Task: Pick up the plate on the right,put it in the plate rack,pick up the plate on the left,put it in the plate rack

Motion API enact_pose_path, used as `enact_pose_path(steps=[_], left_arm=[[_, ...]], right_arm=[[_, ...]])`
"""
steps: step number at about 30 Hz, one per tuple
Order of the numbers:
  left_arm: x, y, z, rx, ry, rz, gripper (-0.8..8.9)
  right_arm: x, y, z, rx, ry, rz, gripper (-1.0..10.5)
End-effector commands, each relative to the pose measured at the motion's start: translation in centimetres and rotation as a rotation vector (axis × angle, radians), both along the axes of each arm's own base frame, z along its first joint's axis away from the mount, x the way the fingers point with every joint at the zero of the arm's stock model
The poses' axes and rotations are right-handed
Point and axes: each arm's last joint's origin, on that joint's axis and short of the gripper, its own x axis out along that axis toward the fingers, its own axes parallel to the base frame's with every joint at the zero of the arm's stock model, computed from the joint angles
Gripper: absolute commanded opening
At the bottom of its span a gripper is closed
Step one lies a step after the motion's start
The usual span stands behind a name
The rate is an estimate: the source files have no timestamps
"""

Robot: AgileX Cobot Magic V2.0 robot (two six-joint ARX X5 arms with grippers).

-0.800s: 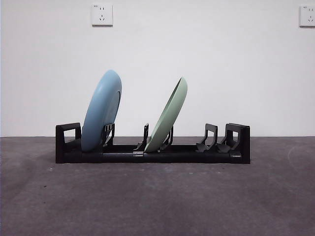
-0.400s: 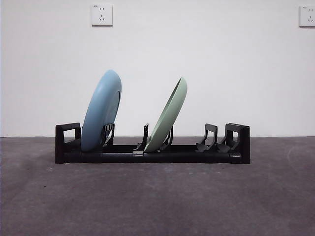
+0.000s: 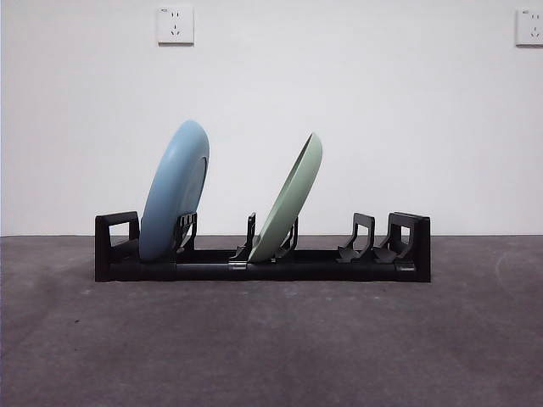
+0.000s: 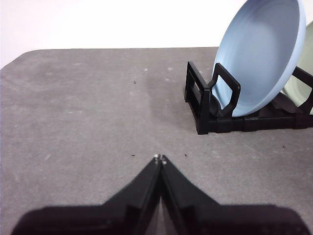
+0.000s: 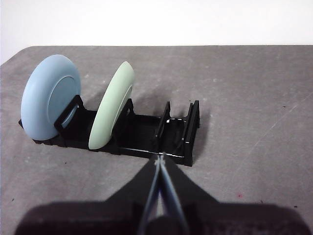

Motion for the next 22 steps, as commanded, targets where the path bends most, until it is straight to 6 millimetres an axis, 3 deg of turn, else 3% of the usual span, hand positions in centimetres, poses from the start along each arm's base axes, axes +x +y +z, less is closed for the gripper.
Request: enact_pose_path(steps=[1, 19, 22], left_arm=[[0.07, 0.02, -0.48, -0.006, 0.011, 0.004, -0.03], [0.07, 0.02, -0.48, -0.006, 0.011, 0.004, -0.03], [0.07, 0.02, -0.48, -0.006, 0.011, 0.004, -0.03]], right_arm=[[0.03, 0.02, -0.10, 0.001, -0.002, -0.002, 0.0], [-0.11, -0.03, -0.16, -0.001, 0.005, -0.002, 0.0], [-0.70, -0.23, -0.24, -0.071, -0.009, 0.022, 0.0]])
